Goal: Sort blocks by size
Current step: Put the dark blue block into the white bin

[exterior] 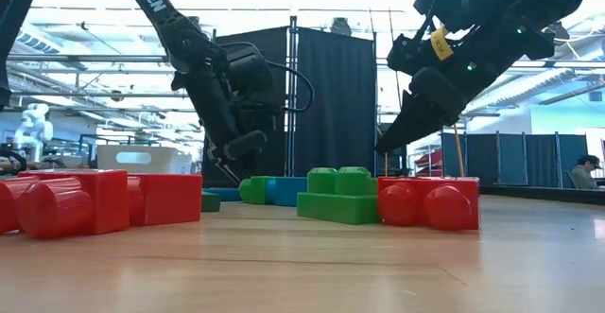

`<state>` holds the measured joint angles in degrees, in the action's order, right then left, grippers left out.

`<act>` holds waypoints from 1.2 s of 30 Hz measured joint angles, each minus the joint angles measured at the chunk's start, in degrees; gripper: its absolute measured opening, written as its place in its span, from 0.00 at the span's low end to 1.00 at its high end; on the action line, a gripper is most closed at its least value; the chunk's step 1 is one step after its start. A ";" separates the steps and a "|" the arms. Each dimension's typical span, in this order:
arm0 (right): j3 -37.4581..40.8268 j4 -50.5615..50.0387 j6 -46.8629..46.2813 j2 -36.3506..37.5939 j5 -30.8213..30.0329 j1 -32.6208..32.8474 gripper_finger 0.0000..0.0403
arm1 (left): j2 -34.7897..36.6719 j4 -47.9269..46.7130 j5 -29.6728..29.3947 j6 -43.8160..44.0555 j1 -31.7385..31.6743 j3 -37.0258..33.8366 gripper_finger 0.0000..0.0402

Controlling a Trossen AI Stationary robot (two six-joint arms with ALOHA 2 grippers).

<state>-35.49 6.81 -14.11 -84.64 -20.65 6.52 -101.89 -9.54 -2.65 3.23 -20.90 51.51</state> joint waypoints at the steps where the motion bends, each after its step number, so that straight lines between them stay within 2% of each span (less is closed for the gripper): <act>1: 0.00 0.00 0.00 0.00 0.01 0.00 0.44 | 0.00 0.04 0.18 -0.40 0.00 0.00 0.33; 8: 0.01 -0.24 0.00 0.00 0.01 0.00 0.44 | 0.20 -0.10 0.28 1.53 -0.02 0.00 0.22; 18: 0.03 -1.39 -0.09 0.00 0.01 0.01 0.44 | 4.67 -4.82 0.30 6.89 0.02 -0.09 0.20; 27: 0.03 -1.41 -0.17 0.00 0.03 0.01 0.44 | 13.64 -13.96 -6.59 10.00 -1.18 -0.04 0.20; 36: 0.03 -1.30 -0.20 0.00 0.18 0.34 0.44 | 23.90 -23.08 -12.56 11.97 -7.12 -0.07 0.20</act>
<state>-35.46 5.51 -14.31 -84.64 -20.47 6.86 -77.99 -32.62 -15.21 15.20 -28.02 51.44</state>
